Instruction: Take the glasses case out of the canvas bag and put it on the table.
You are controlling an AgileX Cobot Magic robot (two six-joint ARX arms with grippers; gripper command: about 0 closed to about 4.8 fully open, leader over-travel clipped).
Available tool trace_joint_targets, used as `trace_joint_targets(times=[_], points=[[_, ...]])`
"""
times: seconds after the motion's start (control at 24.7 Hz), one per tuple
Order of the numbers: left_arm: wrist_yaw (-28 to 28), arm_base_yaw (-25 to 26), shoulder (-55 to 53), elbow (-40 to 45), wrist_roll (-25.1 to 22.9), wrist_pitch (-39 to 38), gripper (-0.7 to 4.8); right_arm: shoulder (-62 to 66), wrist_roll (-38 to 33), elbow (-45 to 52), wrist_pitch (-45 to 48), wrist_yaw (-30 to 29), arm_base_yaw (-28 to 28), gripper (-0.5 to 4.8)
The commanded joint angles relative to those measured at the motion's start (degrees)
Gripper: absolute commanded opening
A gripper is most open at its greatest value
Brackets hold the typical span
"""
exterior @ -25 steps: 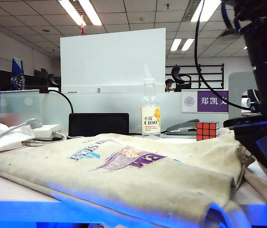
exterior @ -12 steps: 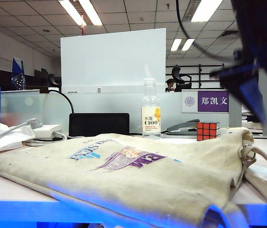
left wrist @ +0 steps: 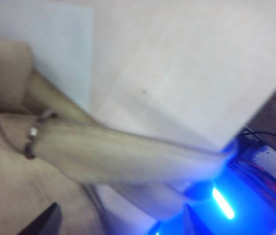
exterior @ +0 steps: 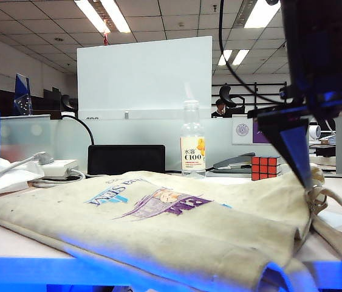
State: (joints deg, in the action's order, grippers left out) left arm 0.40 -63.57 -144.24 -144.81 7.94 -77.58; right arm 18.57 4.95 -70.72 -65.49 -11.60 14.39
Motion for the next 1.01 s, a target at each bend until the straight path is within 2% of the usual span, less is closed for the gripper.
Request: trace_joint_targets(times=[0.04, 0.16, 0.73, 0.81, 0.85, 0.89, 0.97, 1.01], points=[[3.8, 0.2, -0.46, -0.04, 1.18, 3.52, 3.23, -0.02, 0.0, -0.22, 0.7, -0.11, -0.02, 0.58], [7.8, 0.13, -0.79, -0.04, 3.32, 8.22, 3.23, -0.02, 0.0, -0.22, 0.7, -0.11, 0.0, 0.58], [6.67, 1.03, -4.48, 0.96, 3.67, 11.04, 3.22, -0.02, 0.0, -0.2, 0.68, -0.09, 0.0, 0.58], [6.69, 0.94, -5.18, 0.96, 3.65, 11.04, 3.04, -0.02, 0.0, -0.2, 0.68, -0.09, 0.0, 0.58], [6.71, 0.87, -5.35, 0.96, 3.65, 11.13, 2.83, -0.02, 0.0, -0.2, 0.68, -0.09, 0.02, 0.58], [7.02, 0.87, -5.4, 0.96, 3.5, 11.28, 2.35, -0.02, 0.0, -0.2, 0.68, -0.09, 0.04, 0.58], [8.52, 0.74, -5.4, 0.94, 2.25, 11.74, 0.54, -0.02, 0.0, -0.2, 0.66, -0.09, 0.04, 0.58], [9.14, 0.68, -5.4, 0.81, 1.92, 12.02, -0.17, -0.02, 0.0, -0.17, 0.66, -0.09, 0.04, 0.58]])
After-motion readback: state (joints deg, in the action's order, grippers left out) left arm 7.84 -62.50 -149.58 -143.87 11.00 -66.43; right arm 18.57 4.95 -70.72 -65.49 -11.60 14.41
